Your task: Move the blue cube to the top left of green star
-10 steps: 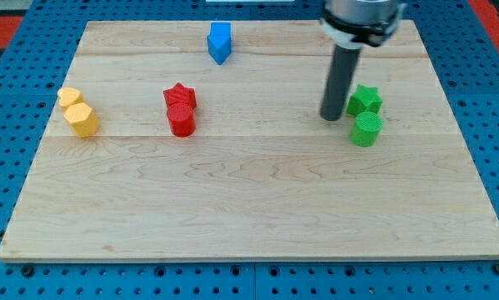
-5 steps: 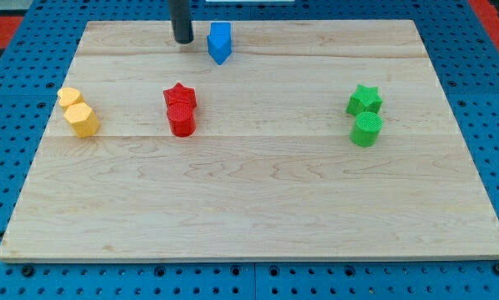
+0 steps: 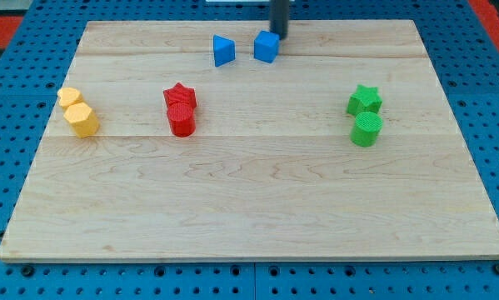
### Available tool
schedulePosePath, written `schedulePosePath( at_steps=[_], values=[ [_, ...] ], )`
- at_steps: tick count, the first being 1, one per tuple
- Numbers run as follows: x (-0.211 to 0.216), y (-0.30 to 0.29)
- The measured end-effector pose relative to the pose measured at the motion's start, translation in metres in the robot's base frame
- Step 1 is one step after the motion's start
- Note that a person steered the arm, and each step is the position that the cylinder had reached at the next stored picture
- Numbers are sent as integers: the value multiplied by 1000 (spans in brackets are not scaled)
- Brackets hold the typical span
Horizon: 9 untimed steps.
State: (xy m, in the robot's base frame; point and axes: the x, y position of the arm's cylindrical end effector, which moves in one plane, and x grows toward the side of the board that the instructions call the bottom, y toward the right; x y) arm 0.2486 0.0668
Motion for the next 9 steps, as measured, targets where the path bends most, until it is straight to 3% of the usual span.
schedulePosePath(
  at_steps=[1,2,3,4,7,9],
  values=[
    [28,-5],
    [-29,-7],
    [-32,-57],
    [5,-67],
    [106,4],
    [1,-16]
  ],
)
